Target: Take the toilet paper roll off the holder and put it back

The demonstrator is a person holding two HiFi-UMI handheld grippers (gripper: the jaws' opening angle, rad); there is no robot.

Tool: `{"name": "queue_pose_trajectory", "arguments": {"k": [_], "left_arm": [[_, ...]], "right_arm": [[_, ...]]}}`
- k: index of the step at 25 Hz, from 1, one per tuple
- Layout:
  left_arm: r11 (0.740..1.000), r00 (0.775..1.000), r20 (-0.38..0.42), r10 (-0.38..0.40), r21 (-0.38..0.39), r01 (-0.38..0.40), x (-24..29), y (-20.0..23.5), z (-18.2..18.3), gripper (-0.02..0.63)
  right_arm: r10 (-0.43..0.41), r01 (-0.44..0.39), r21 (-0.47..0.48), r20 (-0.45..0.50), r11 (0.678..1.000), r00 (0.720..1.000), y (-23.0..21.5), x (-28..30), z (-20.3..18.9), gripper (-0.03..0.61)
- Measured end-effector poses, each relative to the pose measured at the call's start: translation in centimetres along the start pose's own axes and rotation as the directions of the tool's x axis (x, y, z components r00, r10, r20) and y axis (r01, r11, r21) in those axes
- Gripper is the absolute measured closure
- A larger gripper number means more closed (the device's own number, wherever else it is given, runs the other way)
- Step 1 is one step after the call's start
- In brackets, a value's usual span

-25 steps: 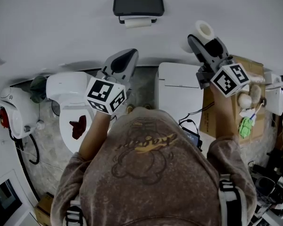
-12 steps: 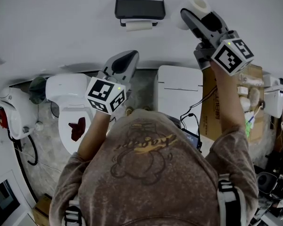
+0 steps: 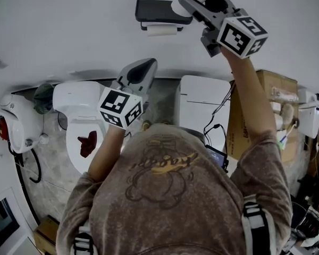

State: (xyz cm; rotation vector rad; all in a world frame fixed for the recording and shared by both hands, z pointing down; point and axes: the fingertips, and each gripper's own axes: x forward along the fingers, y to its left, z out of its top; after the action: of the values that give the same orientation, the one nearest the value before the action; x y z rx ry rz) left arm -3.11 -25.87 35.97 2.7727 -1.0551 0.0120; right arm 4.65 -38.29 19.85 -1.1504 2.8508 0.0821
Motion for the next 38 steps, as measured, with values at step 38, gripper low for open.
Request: {"name": "queue_pose_trajectory", "arguments": {"k": [38], "left_arm": [[0.999,1.0,0.006,0.023,-0.041,-0.023,-0.8,1.5,-0.2,0.594]], "right_arm": [[-0.005,-0.004,-0.085,-0.097,0.996,0.995,-0.9,2.8,-2.7,0.255]]}}
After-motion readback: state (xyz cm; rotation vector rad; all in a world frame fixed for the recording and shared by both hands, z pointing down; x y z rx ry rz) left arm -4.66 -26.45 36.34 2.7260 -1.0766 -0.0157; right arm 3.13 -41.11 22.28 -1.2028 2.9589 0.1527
